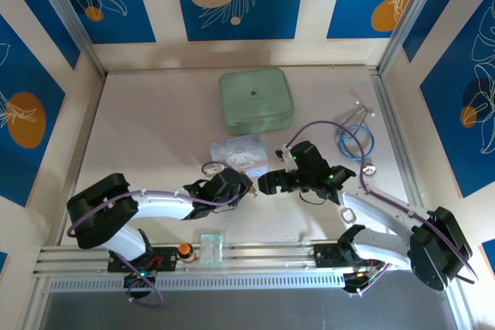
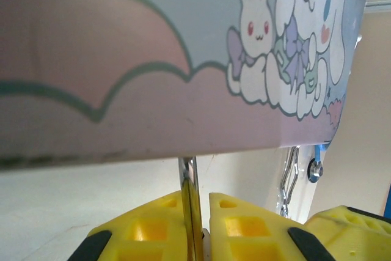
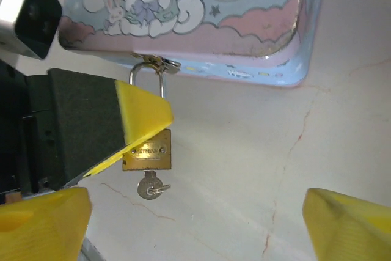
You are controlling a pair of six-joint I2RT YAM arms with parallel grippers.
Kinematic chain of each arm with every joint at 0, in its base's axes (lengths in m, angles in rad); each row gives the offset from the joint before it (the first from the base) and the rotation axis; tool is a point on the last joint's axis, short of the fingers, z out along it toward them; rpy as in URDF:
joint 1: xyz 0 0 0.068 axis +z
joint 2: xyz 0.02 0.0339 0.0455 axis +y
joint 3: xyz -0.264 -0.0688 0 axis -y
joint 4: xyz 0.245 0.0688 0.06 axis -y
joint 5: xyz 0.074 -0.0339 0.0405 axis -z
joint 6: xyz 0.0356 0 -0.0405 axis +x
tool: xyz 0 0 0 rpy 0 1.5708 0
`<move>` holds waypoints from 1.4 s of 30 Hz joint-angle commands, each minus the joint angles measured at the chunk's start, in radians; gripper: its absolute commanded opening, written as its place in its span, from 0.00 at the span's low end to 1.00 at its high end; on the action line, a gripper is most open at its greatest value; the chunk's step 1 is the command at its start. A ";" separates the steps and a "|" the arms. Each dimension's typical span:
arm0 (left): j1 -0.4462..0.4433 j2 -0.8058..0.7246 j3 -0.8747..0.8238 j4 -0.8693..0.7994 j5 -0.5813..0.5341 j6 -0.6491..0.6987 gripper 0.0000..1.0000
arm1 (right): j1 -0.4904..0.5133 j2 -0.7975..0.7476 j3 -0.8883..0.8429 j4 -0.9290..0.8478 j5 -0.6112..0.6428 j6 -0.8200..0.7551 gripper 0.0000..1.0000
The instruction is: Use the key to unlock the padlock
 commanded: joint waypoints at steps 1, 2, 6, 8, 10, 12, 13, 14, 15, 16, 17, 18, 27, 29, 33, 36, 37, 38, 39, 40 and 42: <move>0.016 -0.020 -0.009 0.034 0.015 0.008 0.00 | 0.006 0.062 0.037 -0.012 -0.039 -0.050 0.80; 0.017 -0.019 -0.013 0.041 0.019 0.005 0.00 | 0.013 0.086 0.038 0.006 -0.062 -0.036 0.75; 0.018 -0.028 -0.022 0.044 0.021 0.007 0.00 | 0.133 0.149 0.031 0.076 -0.015 -0.021 0.74; 0.018 -0.038 -0.023 0.037 0.019 0.007 0.00 | 0.184 0.172 0.031 0.101 0.013 -0.012 0.74; 0.020 -0.043 -0.024 0.031 0.021 0.007 0.00 | 0.205 0.190 0.035 0.109 0.032 -0.002 0.72; 0.020 -0.048 -0.023 0.028 0.024 0.010 0.00 | 0.206 0.199 0.047 0.096 0.050 -0.011 0.67; 0.020 -0.048 -0.023 0.029 0.027 0.010 0.00 | 0.206 0.199 0.048 0.094 0.059 -0.019 0.63; 0.020 -0.048 -0.020 0.028 0.030 0.012 0.00 | 0.207 0.197 0.049 0.094 0.066 -0.026 0.58; 0.020 -0.048 -0.021 0.027 0.033 0.012 0.00 | 0.208 0.194 0.046 0.094 0.073 -0.030 0.52; 0.020 -0.046 -0.021 0.027 0.035 0.011 0.00 | 0.207 0.192 0.046 0.097 0.073 -0.035 0.47; 0.020 -0.046 -0.020 0.029 0.036 0.010 0.00 | 0.208 0.192 0.045 0.097 0.072 -0.038 0.43; 0.020 -0.045 -0.021 0.029 0.036 0.010 0.00 | 0.208 0.194 0.044 0.096 0.073 -0.041 0.41; 0.020 -0.035 -0.014 0.037 0.053 0.007 0.00 | 0.207 0.193 0.042 0.123 0.054 -0.043 0.23; 0.020 -0.035 -0.016 0.037 0.054 0.007 0.00 | 0.197 0.197 0.043 0.134 0.036 -0.043 0.20; 0.018 -0.044 -0.013 0.015 0.053 0.024 0.00 | 0.161 0.200 0.035 0.145 -0.018 -0.035 0.17; 0.018 -0.049 -0.013 0.013 0.056 0.028 0.00 | 0.138 0.198 0.033 0.144 -0.049 -0.031 0.16; 0.018 -0.049 -0.014 0.015 0.057 0.026 0.00 | 0.129 0.198 0.031 0.145 -0.063 -0.028 0.16; 0.018 -0.049 -0.018 0.019 0.058 0.025 0.00 | 0.119 0.199 0.028 0.146 -0.074 -0.026 0.16; 0.018 -0.049 -0.021 0.021 0.059 0.025 0.00 | 0.111 0.201 0.026 0.147 -0.080 -0.025 0.16; 0.019 -0.049 -0.023 0.026 0.059 0.023 0.00 | 0.105 0.202 0.024 0.145 -0.085 -0.025 0.16; 0.018 -0.048 -0.026 0.035 0.060 0.018 0.00 | 0.091 0.208 0.020 0.146 -0.093 -0.020 0.17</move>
